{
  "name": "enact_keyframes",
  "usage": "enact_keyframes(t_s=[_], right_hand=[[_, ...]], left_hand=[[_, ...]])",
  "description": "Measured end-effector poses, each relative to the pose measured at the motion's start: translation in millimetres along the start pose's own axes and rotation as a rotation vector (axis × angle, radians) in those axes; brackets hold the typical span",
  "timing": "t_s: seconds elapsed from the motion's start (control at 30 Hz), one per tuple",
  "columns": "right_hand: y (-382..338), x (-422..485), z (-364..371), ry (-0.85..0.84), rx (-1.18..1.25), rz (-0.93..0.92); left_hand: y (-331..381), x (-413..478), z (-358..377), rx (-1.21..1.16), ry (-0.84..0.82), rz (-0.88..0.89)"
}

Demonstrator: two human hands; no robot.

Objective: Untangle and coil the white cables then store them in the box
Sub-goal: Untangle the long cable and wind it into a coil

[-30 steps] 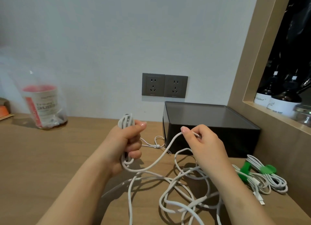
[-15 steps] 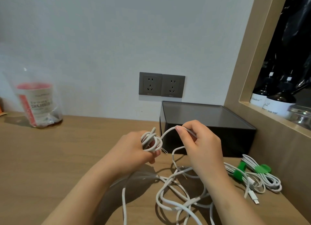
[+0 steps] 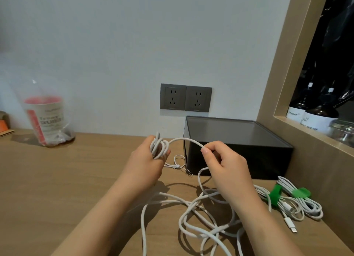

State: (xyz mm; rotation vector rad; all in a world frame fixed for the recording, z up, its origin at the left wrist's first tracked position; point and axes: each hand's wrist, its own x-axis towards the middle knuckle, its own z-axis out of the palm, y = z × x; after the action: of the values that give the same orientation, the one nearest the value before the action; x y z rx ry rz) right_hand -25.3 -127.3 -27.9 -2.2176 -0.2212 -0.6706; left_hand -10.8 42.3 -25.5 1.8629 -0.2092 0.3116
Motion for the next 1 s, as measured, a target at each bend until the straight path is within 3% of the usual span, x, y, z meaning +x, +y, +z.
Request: enact_keyframes(t_s=[0.1, 0.27, 0.4, 0.5, 0.67, 0.87, 1.0], right_hand=[[-1, 0, 1, 0.019, 0.098, 0.036], [-6, -1, 0, -0.040, 0.158, 0.083], [-2, 0, -1, -0.175, -0.017, 0.169], [1, 0, -3, -0.103, -0.075, 0.199], [-1, 2, -4, 0.030, 0.076, 0.084], [-14, -7, 6, -0.137, 0.182, -0.084], [-13, -8, 13, -0.161, 0.099, -0.160]], left_hand=[[2, -2, 2, -0.162, -0.060, -0.084], [0, -2, 3, -0.256, -0.011, -0.164], [5, 1, 1, -0.463, 0.091, -0.182], [6, 3, -2, -0.608, 0.105, -0.213], [6, -4, 1, -0.455, -0.097, -0.207], [2, -1, 4, -0.454, 0.075, -0.271], [5, -1, 2, -0.515, 0.057, -0.252]])
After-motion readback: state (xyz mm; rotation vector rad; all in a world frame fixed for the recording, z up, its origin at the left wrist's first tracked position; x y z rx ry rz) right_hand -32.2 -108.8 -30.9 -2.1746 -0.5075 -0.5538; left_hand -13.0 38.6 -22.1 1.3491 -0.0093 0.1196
